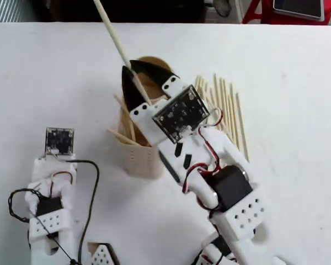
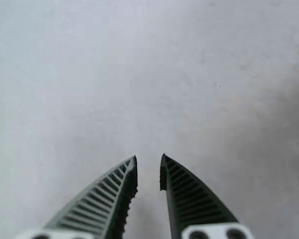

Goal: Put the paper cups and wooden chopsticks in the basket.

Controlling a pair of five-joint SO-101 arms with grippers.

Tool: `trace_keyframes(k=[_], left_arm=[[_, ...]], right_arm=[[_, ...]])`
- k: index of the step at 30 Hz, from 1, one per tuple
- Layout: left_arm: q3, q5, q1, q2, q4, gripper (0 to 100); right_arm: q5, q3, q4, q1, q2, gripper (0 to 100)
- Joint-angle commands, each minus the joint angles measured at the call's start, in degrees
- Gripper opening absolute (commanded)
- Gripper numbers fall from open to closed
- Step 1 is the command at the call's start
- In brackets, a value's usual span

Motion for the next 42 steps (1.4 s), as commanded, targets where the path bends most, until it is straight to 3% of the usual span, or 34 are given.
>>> trace_keyframes(k=[1,3,6,11,14,17,19,25,28,33,36,42], left_arm=[[-0.09,-0.70,-0.48,-0.92,0.09,10],[-0.09,-0.70,-0.48,-0.92,0.09,10],[-0.09,-0.70,-0.48,-0.92,0.09,10],[-0.09,-0.70,-0.48,-0.92,0.09,10],[-0.09,-0.70,-0.48,-0.92,0.09,10],[-0.09,-0.70,-0.48,-0.92,0.09,10],[-0.09,-0.70,-0.48,-0.92,0.09,10],[-0.09,-0.70,-0.48,-0.92,0.09,10],[-0.09,-0.70,-0.48,-0.92,0.09,10],[-0.09,-0.70,-0.48,-0.92,0.09,10],[-0.09,-0.70,-0.48,-0.92,0.09,10],[-0.09,-0.70,-0.48,-0.92,0.09,10]], right_arm=[[-0.26,-0.53,-0.31,-0.57,0.13,13.0],[-0.35,-0.53,0.22,-0.57,0.13,17.8],[-0.35,-0.53,1.36,-0.57,0.22,17.5],[0.53,-0.53,3.03,0.84,-0.13,10.4],[6.42,-0.53,10.33,5.67,-2.77,4.9],[12.40,-0.53,18.68,11.91,-7.69,2.9],[12.31,-0.53,24.31,17.01,-13.23,3.1],[14.42,1.76,31.43,38.90,-21.23,3.2],[20.92,6.42,31.25,44.70,-16.13,3.2],[29.19,10.73,31.16,46.81,3.65,3.3],[30.15,8.09,30.11,46.90,18.15,5.1],[29.89,-4.75,28.09,50.33,43.30,18.0]])
